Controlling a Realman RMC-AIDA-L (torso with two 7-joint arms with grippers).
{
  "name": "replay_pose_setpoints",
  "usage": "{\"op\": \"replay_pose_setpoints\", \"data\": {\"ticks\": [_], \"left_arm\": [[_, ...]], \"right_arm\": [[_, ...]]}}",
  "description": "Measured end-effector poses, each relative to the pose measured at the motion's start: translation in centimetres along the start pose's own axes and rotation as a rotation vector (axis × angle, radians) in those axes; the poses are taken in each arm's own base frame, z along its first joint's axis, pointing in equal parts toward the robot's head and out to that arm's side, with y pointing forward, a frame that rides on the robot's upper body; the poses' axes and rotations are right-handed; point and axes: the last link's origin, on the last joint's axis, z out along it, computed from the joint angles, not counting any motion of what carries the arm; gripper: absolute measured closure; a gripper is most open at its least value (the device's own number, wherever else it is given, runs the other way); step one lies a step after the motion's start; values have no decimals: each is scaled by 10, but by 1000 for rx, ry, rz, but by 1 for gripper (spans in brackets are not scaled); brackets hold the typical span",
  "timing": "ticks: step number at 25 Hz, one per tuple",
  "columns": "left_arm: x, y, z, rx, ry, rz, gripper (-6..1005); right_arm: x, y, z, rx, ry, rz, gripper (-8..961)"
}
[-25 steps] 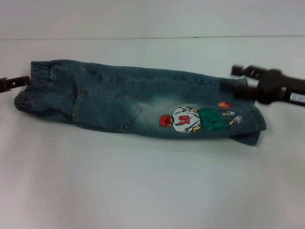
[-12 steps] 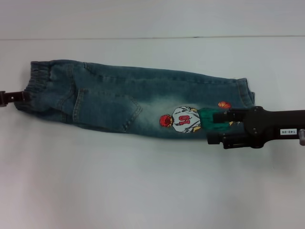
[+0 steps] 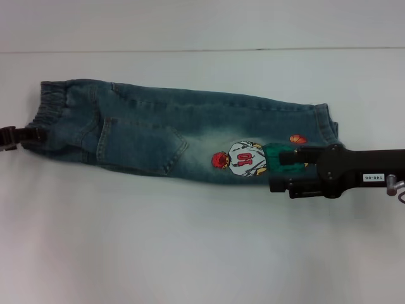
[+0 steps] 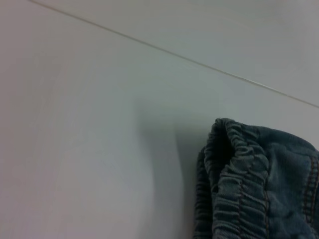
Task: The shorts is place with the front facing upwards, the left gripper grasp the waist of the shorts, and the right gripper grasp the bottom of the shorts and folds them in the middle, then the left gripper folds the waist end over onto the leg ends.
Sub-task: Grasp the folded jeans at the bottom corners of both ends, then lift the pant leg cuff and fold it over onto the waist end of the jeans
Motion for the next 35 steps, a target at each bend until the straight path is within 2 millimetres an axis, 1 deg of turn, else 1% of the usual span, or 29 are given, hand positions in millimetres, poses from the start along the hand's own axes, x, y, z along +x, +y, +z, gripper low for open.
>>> {"op": "replay_pose_setpoints", "data": {"ticks": [7, 12, 18, 23, 28, 32, 35], "left_arm": [[-3, 12, 13, -8, 23, -6, 180], [-2, 17, 16, -19, 16, 5, 411], [-3, 18, 17, -26, 11, 7, 628], [-6, 19, 16, -38, 2, 17, 857], [-7, 23, 14, -63, -7, 34, 918], [-5, 28, 9, -99, 3, 49, 919], [-1, 39, 0, -190, 21, 80, 920]], "right_arm": [[2, -1, 0, 10, -1, 6, 110], [4, -2, -1, 15, -7, 15, 115], [5, -2, 2, 22, -9, 17, 122], [5, -3, 4, 26, -9, 16, 127], [5, -4, 4, 31, -13, 15, 132], [5, -6, 5, 61, -37, 3, 136], [8, -9, 5, 105, -81, -12, 140]]}}
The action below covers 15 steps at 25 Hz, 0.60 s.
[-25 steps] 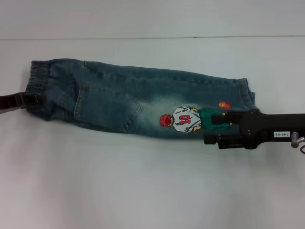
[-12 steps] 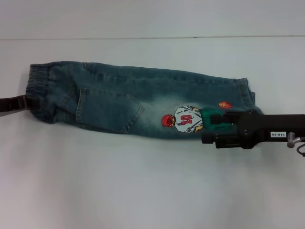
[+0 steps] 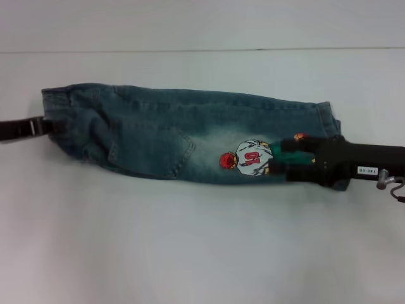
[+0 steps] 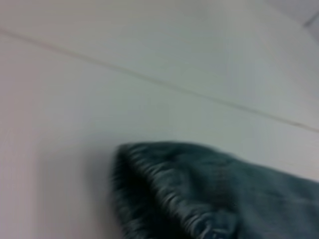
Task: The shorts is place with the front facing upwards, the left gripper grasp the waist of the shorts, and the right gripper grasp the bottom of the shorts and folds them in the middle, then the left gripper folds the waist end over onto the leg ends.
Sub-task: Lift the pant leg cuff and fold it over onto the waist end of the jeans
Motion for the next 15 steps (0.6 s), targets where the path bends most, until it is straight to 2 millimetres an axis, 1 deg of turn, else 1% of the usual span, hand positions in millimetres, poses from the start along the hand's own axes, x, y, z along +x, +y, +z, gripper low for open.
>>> {"op": "replay_pose_setpoints", "data": {"ticks": [4, 6, 10, 13, 14, 15], "left_arm": [[10, 18, -12, -113, 19, 34, 921], [16, 28, -17, -166, 37, 51, 921], [28, 42, -20, -230, 63, 70, 920], [39, 55, -22, -297, 99, 76, 920], [43, 59, -22, -320, 113, 76, 921], [43, 59, -22, -320, 113, 76, 922]], "right_arm": [[4, -6, 4, 62, -71, 3, 144], [4, -8, 5, 85, -99, 8, 217], [5, -20, 10, 220, -274, 61, 364], [11, -25, 14, 330, -406, 97, 571], [13, -24, 17, 361, -443, 106, 620], [15, -23, 19, 379, -465, 106, 670]]}}
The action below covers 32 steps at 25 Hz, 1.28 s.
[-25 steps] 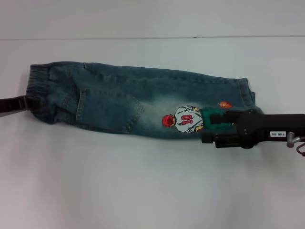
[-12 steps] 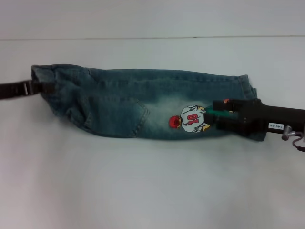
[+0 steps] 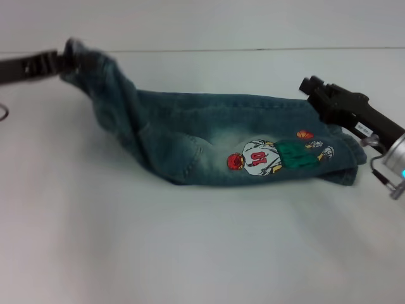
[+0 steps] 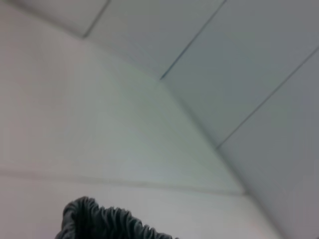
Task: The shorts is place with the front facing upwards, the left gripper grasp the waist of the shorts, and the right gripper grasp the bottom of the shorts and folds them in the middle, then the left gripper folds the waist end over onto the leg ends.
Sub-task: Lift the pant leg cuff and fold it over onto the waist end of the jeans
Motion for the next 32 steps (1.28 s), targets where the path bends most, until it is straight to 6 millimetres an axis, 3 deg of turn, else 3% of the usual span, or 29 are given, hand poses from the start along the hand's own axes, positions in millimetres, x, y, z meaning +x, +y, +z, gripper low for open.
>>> {"op": "replay_pose_setpoints", "data": {"ticks": [3, 11, 16, 23, 28, 32], "left_arm": [[15, 21, 7, -121, 65, 6, 924], [29, 50, 27, -249, 87, 35, 925], [35, 60, 37, -283, 78, 58, 926], [39, 67, 42, -299, 75, 74, 927], [39, 68, 44, -306, 75, 84, 928], [39, 68, 45, -305, 77, 85, 928]], "right_arm": [[8, 7, 5, 79, -88, -51, 818], [20, 24, 31, 268, -143, -131, 917], [37, 60, 68, 176, 2, -153, 954], [65, 138, 106, -102, 235, -252, 953], [71, 183, 115, -288, 294, -296, 954], [71, 193, 117, -343, 319, -295, 954]]}}
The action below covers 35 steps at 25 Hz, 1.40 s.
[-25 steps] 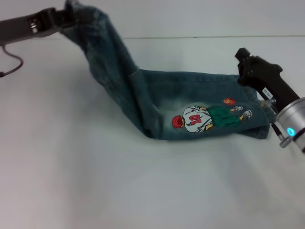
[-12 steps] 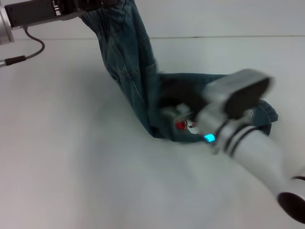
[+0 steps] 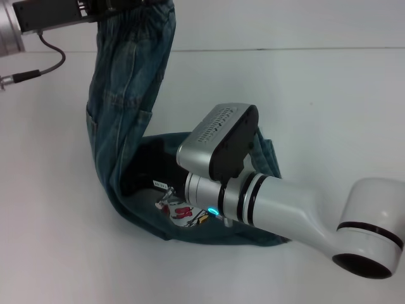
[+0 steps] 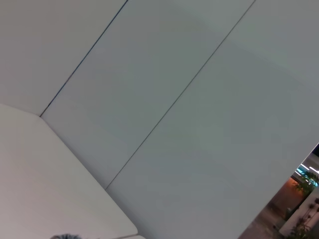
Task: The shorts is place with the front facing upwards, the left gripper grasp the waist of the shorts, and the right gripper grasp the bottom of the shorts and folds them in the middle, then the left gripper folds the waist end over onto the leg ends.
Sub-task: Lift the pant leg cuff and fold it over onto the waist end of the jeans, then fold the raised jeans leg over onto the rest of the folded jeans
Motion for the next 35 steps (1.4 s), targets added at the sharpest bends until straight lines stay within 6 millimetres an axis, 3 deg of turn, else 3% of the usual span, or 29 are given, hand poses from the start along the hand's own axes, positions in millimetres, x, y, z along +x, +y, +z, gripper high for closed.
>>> {"op": "replay_pose_setpoints", "data": {"ticks": [5, 10, 14, 18, 23, 28, 35], "left_arm": [[-3, -1, -1, 4, -1, 1, 929], [-8, -2, -3, 2, -12, -1, 925], [-18, 0, -4, -20, -56, 6, 921], [-33, 3, 2, -67, -139, 24, 917], [-48, 11, 23, -116, -201, 56, 913], [-69, 14, 54, -131, -244, 98, 908], [-119, 21, 98, -124, -431, 159, 901]], "right_arm": [[9, -11, -6, 37, 24, 19, 954], [28, -44, -31, 164, 20, 92, 955], [33, -79, -68, 300, -116, 159, 955], [25, -113, -113, 442, -330, 225, 955], [13, -149, -161, 589, -529, 280, 952], [4, -172, -203, 681, -699, 337, 945], [7, -178, -215, 717, -733, 386, 934]]}}
